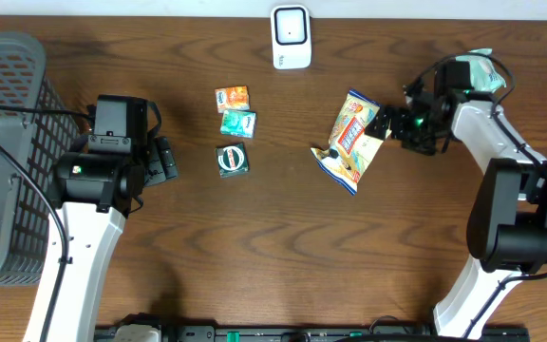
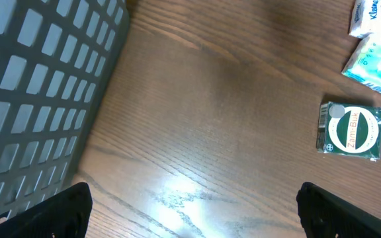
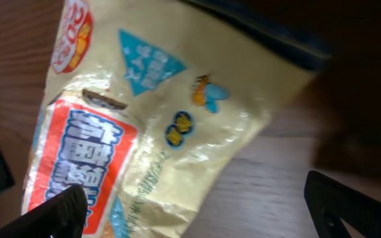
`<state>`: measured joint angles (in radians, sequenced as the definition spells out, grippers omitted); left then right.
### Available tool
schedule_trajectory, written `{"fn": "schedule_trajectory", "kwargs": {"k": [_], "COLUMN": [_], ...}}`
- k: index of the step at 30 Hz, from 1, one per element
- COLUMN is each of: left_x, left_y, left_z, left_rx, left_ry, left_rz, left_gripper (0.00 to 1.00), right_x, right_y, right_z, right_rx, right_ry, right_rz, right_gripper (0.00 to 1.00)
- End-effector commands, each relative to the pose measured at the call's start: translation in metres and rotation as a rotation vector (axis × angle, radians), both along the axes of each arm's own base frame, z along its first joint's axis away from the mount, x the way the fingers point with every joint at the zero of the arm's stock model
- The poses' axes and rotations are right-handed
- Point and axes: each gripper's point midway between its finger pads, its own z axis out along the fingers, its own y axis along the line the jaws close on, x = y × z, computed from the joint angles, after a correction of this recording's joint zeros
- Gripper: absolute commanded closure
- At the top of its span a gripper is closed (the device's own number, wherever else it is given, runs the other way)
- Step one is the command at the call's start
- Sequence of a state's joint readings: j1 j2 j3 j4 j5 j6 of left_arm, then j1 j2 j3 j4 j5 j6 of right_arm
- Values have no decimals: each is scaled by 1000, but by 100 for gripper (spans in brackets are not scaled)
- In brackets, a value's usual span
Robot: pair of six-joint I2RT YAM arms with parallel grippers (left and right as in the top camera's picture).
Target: Scan the item barcode
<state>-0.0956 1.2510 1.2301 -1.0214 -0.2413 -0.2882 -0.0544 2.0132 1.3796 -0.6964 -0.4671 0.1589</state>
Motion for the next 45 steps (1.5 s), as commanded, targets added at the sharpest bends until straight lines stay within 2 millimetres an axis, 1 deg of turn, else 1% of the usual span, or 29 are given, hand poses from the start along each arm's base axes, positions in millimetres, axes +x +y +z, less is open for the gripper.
{"fn": "schedule_trajectory", "kwargs": {"k": [1,4,6,11,15,19,20,23,24,27,28,30,31,32,33,34,37,40,43,44,45], "left_x": [2,2,2,2,2,2,2,2,2,2,2,2,2,2,2,2,2,2,2,2,2], "left_y": [0,0,0,0,0,0,0,0,0,0,0,0,0,0,0,0,0,0,0,0,0], "left_z": [4,4,4,4,4,4,4,4,4,4,4,4,4,4,4,4,4,4,4,4,4], "left_rx": [-1,-1,-1,-1,-1,-1,-1,-1,-1,-1,-1,-1,-1,-1,-1,-1,-1,-1,-1,-1,-1], "left_ry": [-11,-11,-11,-11,-11,-11,-11,-11,-11,-11,-11,-11,-11,-11,-11,-11,-11,-11,-11,-11,-11], "left_rz": [4,4,4,4,4,4,4,4,4,4,4,4,4,4,4,4,4,4,4,4,4], "left_gripper": [3,2,2,2,2,2,2,2,2,2,3,2,2,2,2,2,2,2,2,3,2], "right_x": [-5,-11,-20,-35,-48,-60,-61,-62,-63,-62,-60,-56,-54,-50,-44,-38,-16,5,20,23,25], "right_y": [22,31,40,53,62,70,72,70,67,58,55,48,45,41,41,43,59,78,93,98,105], "right_z": [-1,-5,-11,-20,-29,-35,-36,-32,-29,-10,1,20,31,41,54,64,95,112,111,107,94], "right_rx": [68,71,76,76,82,82,81,83,82,81,79,59,37,15,0,2,21,35,13,5,-12], "right_ry": [-2,19,52,109,167,204,207,215,223,234,226,195,171,143,100,55,-116,-254,-325,-327,-308], "right_rz": [47,55,53,49,25,28,31,25,18,-3,-8,-7,-7,-11,-10,-5,30,68,92,94,80], "right_gripper": [2,4,4,5,10,10,11,26,34,51,59,73,82,94,99,99,99,99,99,99,99]}}
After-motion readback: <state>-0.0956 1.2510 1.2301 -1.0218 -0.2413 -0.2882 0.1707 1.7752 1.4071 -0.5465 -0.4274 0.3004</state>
